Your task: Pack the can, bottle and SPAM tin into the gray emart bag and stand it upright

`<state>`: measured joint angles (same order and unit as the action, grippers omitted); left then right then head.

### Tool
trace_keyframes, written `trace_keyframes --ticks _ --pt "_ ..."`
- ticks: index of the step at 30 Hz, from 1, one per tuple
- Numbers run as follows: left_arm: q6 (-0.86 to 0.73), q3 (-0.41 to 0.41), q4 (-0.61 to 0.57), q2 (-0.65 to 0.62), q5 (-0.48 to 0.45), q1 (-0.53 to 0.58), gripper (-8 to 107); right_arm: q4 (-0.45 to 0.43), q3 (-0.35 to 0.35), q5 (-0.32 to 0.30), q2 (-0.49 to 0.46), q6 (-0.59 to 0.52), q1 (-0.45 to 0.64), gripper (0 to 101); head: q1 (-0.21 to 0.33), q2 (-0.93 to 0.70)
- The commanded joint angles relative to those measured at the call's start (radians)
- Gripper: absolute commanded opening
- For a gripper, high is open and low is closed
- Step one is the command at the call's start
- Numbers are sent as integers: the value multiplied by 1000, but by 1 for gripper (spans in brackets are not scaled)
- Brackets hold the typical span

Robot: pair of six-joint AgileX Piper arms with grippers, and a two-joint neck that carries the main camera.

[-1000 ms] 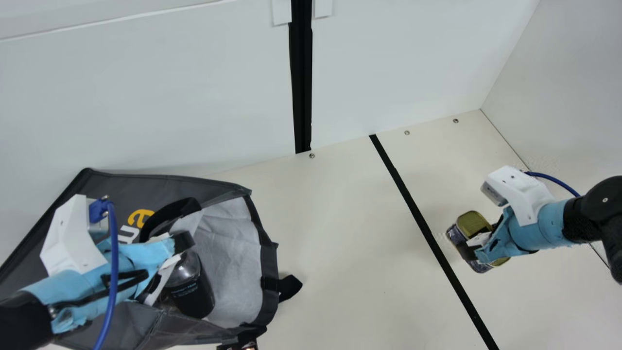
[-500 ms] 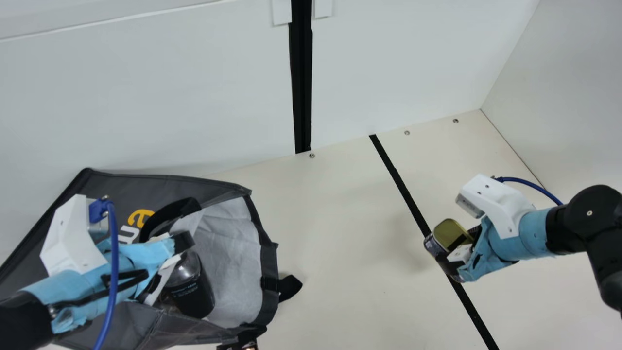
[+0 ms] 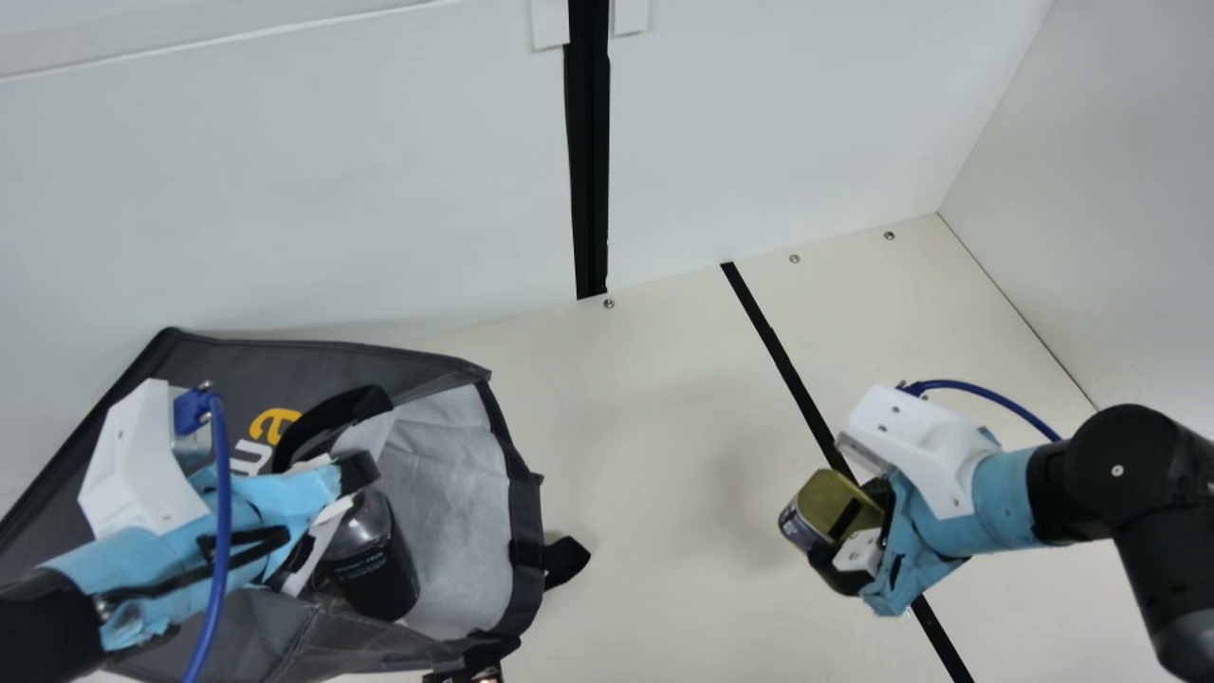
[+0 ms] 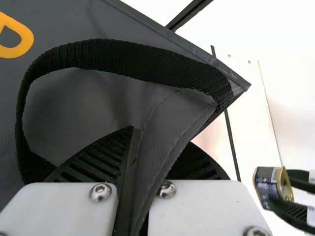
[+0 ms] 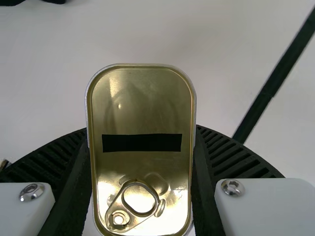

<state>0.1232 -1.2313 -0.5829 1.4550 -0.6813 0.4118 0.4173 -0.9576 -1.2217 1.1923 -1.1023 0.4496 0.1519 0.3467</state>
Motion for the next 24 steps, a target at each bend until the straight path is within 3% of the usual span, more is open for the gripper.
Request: trace_keyframes --ticks 1,24 --pt "0 0 0 0 0 0 -8 2 14 2 -17 11 -37 0 23 2" --pt "0 0 0 0 0 0 -8 -9 104 2 -174 210 -444 0 23 2"
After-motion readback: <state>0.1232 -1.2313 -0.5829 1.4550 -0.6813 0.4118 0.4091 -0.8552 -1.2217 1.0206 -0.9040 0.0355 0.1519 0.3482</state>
